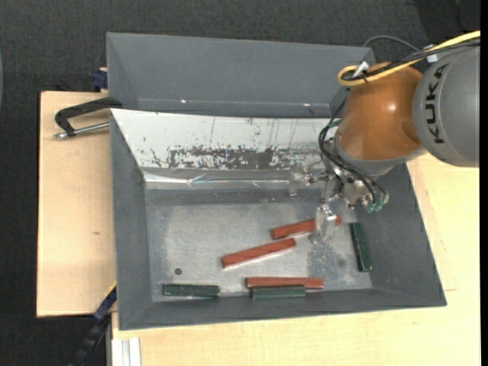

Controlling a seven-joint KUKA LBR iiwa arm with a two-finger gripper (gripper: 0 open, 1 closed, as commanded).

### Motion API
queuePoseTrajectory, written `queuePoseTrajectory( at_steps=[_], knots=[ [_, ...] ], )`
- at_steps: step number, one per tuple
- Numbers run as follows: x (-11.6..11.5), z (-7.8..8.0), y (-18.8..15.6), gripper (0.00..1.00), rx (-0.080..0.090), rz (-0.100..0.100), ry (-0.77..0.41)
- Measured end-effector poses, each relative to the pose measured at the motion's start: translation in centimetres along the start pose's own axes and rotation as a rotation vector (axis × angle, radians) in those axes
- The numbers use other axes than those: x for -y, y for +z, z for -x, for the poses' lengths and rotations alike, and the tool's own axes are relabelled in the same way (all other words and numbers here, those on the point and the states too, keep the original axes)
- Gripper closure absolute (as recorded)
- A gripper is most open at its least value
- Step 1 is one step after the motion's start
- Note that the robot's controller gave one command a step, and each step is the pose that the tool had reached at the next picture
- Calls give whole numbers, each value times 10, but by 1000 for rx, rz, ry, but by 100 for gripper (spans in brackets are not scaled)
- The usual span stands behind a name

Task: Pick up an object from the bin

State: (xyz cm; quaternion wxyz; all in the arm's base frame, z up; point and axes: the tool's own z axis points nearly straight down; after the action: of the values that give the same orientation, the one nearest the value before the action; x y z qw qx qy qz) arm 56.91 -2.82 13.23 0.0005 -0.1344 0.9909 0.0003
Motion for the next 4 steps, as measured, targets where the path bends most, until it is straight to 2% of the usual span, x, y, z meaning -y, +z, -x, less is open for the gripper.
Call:
queuePoseTrajectory(
  at_steps=[1,2,4],
  knots=[
    [-5,4,45,0,0,0,-217],
    [4,-1,61,100,0,1,-267],
    [4,-2,57,100,-3,2,-267]
  ],
)
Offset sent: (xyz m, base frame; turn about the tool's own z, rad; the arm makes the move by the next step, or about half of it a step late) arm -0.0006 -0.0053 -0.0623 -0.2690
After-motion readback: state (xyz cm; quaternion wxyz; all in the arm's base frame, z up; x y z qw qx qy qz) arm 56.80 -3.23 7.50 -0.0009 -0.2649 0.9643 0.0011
